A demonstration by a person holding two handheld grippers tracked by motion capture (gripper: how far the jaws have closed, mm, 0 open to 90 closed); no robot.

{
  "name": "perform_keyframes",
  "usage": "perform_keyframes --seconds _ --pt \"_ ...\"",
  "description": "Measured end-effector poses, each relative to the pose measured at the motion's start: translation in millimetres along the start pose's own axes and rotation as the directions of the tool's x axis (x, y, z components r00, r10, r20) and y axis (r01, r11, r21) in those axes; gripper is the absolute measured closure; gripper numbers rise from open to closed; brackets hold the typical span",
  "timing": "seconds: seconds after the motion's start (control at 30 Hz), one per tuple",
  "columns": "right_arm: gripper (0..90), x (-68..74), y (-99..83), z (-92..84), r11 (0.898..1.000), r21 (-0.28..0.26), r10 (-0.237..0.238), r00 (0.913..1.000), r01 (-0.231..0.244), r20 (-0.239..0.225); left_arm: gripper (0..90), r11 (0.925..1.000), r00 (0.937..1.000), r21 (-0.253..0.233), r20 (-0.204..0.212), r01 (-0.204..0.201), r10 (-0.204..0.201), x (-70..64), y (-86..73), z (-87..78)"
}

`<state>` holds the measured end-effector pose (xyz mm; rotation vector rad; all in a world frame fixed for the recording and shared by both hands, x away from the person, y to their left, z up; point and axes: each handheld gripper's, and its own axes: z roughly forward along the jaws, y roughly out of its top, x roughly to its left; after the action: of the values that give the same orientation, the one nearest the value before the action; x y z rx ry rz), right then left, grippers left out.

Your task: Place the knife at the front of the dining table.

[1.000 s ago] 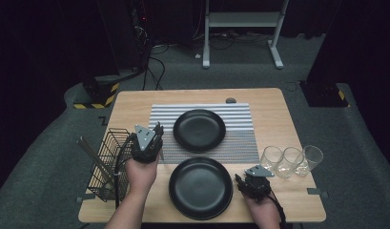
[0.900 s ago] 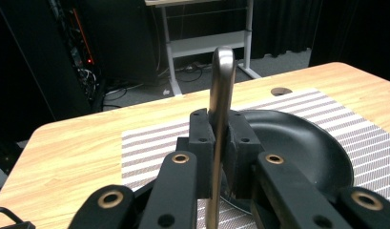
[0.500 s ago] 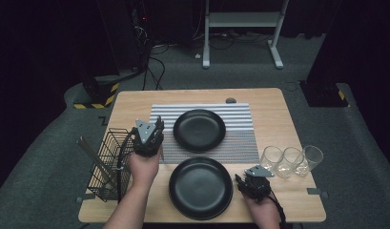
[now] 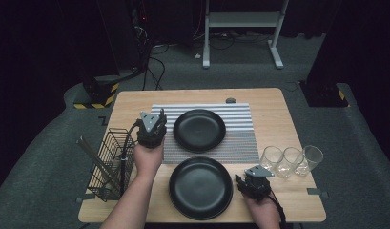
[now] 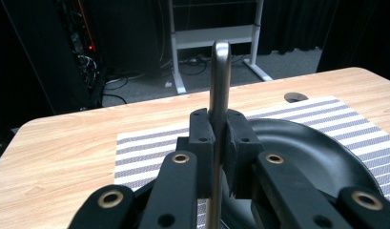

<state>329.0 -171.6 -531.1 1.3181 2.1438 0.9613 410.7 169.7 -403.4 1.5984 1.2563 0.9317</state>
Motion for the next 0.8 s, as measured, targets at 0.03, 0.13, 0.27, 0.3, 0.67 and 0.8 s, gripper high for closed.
perform_keyframes --seconds 0.03,0.13,0.27,0.3,0.67,0.8 --pt "54.3 0.0 0.0 0.0 1.0 0.0 0.0 1.0 0.0 0.0 83.0 1.0 1.0 0.004 0.001 -0.003 0.003 -0.1 0.2 0.7" --pt "54.2 0.0 0.0 0.0 1.0 0.0 0.0 1.0 0.0 -0.001 83.0 1.0 1.0 0.006 0.0 -0.003 0.003 -0.5 0.7 4.4" --pt "54.2 0.0 0.0 0.0 1.0 0.0 0.0 1.0 0.0 -0.001 83.0 0.9999 1.0 0.016 -0.004 -0.005 0.005 -1.7 2.0 11.4" --pt "54.2 0.0 0.0 0.0 1.0 0.0 0.0 1.0 0.0 -0.001 83.0 0.9999 1.0 0.016 -0.004 -0.005 0.005 -1.7 2.0 11.4" --pt "54.3 0.0 0.0 0.0 1.0 0.0 -0.002 1.0 0.002 0.0 82.9 0.9989 0.9999 0.045 -0.004 0.011 -0.011 3.1 3.9 29.4" --pt "54.3 0.0 0.0 0.0 1.0 0.0 -0.002 1.0 0.002 0.0 82.9 0.9983 0.9997 0.053 -0.002 0.025 -0.025 5.6 4.1 36.0"
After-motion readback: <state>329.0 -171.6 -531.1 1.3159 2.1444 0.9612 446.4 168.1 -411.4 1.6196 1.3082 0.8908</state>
